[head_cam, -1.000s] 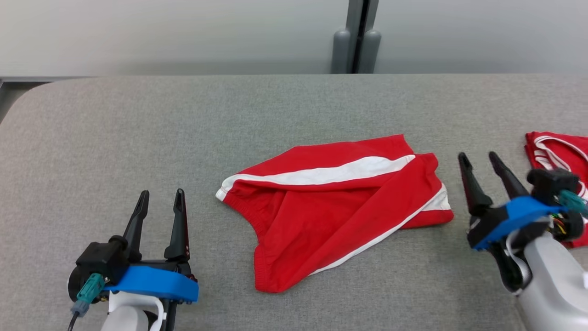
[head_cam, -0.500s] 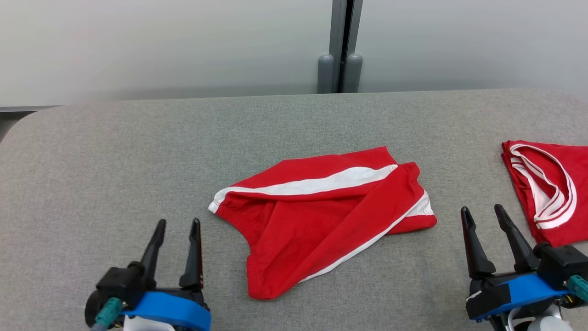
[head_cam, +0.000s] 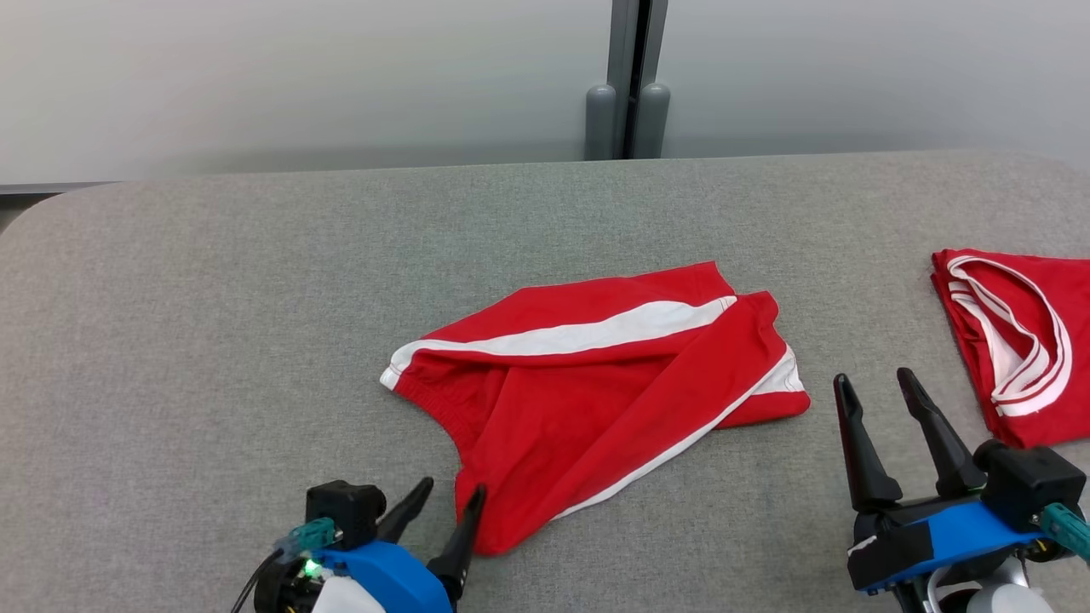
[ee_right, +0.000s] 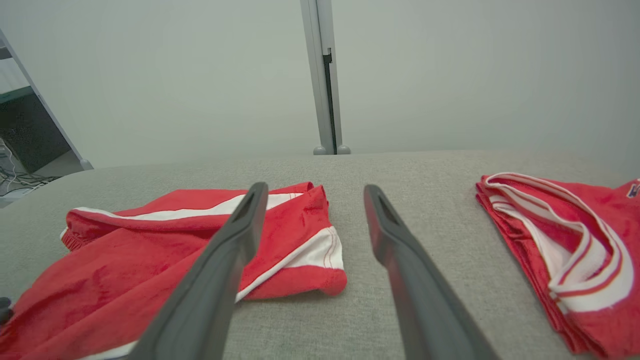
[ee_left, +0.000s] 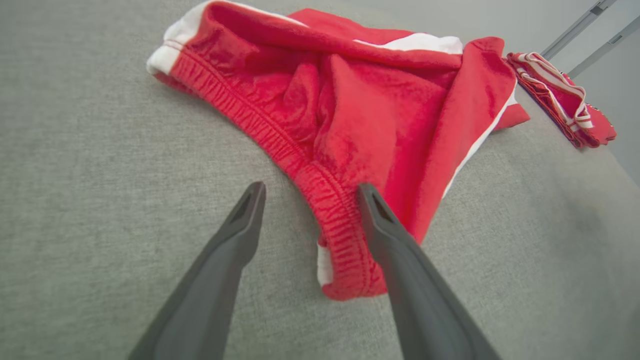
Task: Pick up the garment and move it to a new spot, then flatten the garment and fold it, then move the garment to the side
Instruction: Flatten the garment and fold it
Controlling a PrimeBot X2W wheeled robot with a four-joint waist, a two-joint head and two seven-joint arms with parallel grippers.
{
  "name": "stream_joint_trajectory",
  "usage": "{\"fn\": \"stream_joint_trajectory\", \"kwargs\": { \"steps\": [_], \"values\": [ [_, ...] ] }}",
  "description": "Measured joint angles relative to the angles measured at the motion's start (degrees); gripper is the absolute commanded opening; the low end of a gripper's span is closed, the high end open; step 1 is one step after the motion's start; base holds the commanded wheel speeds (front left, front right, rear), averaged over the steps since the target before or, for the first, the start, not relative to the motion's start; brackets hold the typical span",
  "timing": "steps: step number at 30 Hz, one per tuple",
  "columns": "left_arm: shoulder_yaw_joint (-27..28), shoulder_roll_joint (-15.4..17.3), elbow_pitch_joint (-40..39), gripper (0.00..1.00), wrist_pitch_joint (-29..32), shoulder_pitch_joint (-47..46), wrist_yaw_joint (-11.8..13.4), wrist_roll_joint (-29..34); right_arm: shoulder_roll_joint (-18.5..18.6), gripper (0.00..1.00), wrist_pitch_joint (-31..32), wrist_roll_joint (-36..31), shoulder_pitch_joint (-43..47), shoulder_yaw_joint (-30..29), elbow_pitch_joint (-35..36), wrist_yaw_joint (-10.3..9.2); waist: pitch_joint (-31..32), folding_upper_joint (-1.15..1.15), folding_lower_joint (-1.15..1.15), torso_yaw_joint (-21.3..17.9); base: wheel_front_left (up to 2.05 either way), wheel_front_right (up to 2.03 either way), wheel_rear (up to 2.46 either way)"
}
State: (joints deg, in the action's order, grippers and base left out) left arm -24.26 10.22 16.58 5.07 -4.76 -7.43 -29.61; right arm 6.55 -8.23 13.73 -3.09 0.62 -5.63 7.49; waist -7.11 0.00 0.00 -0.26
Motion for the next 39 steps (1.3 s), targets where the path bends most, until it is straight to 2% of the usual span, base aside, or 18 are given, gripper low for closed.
{"fn": "stream_joint_trajectory", "kwargs": {
  "steps": [5,10,11,12,13,21,27,30,31,32,39],
  "values": [
    [-0.8,-0.4,-1.0,1.00,5.8,0.4,0.0,-3.2,-0.3,1.00,-0.1,0.1,-0.1,0.7,-0.4,0.00,-0.2,0.00,0.00,-0.9,0.00,0.00,0.00],
    [-0.9,-0.6,-1.8,1.00,7.7,0.7,0.0,-5.1,-0.4,1.00,-0.2,0.4,-0.2,1.2,-0.5,0.00,-0.4,0.00,0.00,-1.9,0.00,0.00,0.00],
    [-0.8,-0.6,-1.9,0.76,7.5,0.7,0.1,-5.1,-0.4,1.00,-0.2,0.4,-0.3,1.3,-0.5,0.00,-0.5,0.00,0.00,-2.0,0.00,0.00,0.00],
    [-0.7,-0.5,-2.0,0.14,7.1,0.7,0.3,-5.1,-0.4,1.00,-0.2,0.4,-0.3,1.4,-0.5,0.00,-0.5,0.00,0.01,-2.2,0.00,0.00,0.00],
    [-0.4,-0.6,-2.0,0.00,6.3,0.6,0.4,-5.2,-0.4,1.00,-0.2,0.4,-0.3,1.4,-0.5,0.00,-0.6,0.00,0.00,-2.3,0.00,0.00,0.00],
    [3.3,-2.0,3.0,0.00,-1.3,-4.7,0.7,-5.7,-0.5,1.00,-0.2,0.5,-1.1,2.7,-0.2,0.00,-1.9,0.00,0.01,-2.9,0.00,0.00,0.00],
    [5.1,-2.1,12.1,0.00,-6.9,-12.9,3.4,-2.7,-0.3,1.00,0.4,0.7,-2.8,4.9,-0.2,0.00,-3.4,0.00,0.01,-4.1,0.00,0.00,0.00],
    [5.3,-1.8,16.7,0.04,-10.3,-16.4,4.5,-0.9,-0.3,1.00,0.4,0.9,-3.6,6.1,-0.6,0.00,-4.0,0.00,0.01,-5.3,0.00,0.00,0.00],
    [5.2,-1.8,18.1,0.28,-11.4,-17.3,4.6,-0.4,-0.4,1.00,0.4,1.0,-3.8,6.4,-0.7,0.00,-4.0,0.00,0.01,-5.6,0.00,0.00,0.00],
    [5.2,-1.6,19.3,1.00,-12.4,-18.0,4.6,0.0,-0.4,1.00,0.4,1.0,-3.9,6.6,-0.8,0.00,-4.0,0.00,0.01,-5.9,0.00,0.00,0.00],
    [5.7,-1.7,23.3,1.00,-18.9,-19.6,3.2,0.5,-0.2,1.00,0.1,1.5,-4.0,5.9,-1.7,0.00,-2.7,0.00,0.01,-6.1,0.00,0.00,0.00]
  ]
}}
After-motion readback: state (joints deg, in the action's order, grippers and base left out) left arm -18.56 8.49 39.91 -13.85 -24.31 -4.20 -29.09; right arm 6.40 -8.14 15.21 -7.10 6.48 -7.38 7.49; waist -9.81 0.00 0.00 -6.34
